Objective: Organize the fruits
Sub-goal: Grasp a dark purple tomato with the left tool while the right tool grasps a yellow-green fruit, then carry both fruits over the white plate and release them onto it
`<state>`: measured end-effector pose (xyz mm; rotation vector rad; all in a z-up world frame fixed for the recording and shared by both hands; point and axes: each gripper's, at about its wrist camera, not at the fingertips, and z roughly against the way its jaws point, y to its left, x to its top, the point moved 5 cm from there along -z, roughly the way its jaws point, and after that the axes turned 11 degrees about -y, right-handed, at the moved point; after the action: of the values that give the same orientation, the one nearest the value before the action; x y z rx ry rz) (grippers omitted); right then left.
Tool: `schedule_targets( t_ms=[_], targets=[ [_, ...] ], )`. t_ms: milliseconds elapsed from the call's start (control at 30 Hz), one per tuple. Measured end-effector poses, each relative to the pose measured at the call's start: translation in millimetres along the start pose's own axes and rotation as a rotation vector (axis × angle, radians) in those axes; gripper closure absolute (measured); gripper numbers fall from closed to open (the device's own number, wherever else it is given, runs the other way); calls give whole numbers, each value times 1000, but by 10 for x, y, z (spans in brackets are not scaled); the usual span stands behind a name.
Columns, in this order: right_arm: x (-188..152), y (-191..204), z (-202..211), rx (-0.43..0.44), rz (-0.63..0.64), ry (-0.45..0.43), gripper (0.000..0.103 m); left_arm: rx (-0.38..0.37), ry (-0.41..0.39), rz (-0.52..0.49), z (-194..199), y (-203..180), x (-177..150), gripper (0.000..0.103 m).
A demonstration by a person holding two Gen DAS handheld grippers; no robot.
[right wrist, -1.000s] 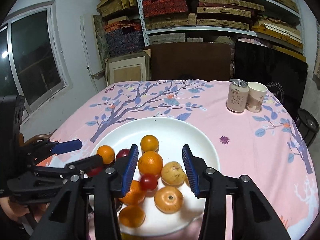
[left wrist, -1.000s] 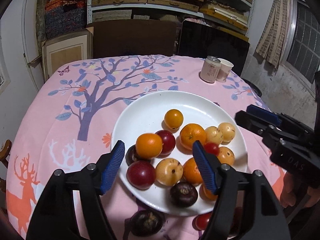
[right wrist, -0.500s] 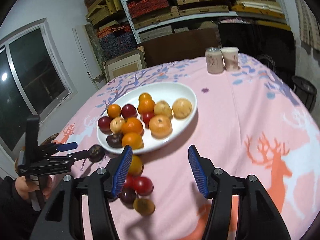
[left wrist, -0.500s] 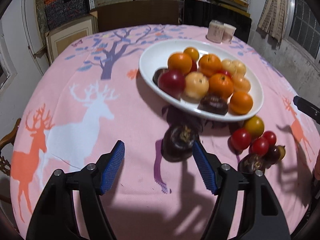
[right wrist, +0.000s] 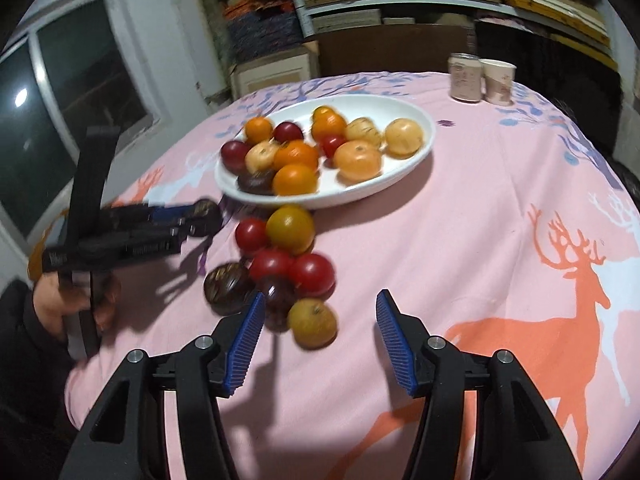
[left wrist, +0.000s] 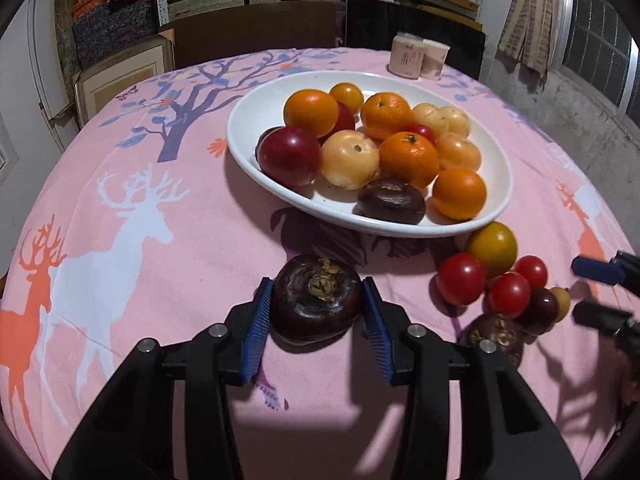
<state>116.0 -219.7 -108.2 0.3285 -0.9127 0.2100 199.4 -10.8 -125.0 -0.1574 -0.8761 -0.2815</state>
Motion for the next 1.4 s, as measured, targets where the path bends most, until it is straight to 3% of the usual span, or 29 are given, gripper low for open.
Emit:
schedule_targets(
  t_ms=[133, 333, 433, 533, 833, 1000, 1400],
  targets=[
    [-52, 64, 30, 2, 32, 16, 56, -28, -43, 24, 117, -7, 41, 60],
    [-131, -26, -147, 20, -27, 105, 61, -46, -35, 14, 123, -60, 18, 59],
    [-109, -86, -161, 51, -91, 90, 71, -50, -27, 6, 107, -78, 2, 59],
    [-102, -70, -143, 83, -101, 79, 75, -47, -22, 5, 96, -74, -11, 59],
    [63, -50, 157, 33, -59, -69, 76, -55, -58, 38, 256, -37, 8, 59],
    [340, -163, 418, -1, -73, -184, 76, -63, -95, 45, 471, -58, 66, 59],
    [1177, -181, 433, -57, -17, -316, 76, -70, -174, 17, 612, -344, 748, 59]
  ],
)
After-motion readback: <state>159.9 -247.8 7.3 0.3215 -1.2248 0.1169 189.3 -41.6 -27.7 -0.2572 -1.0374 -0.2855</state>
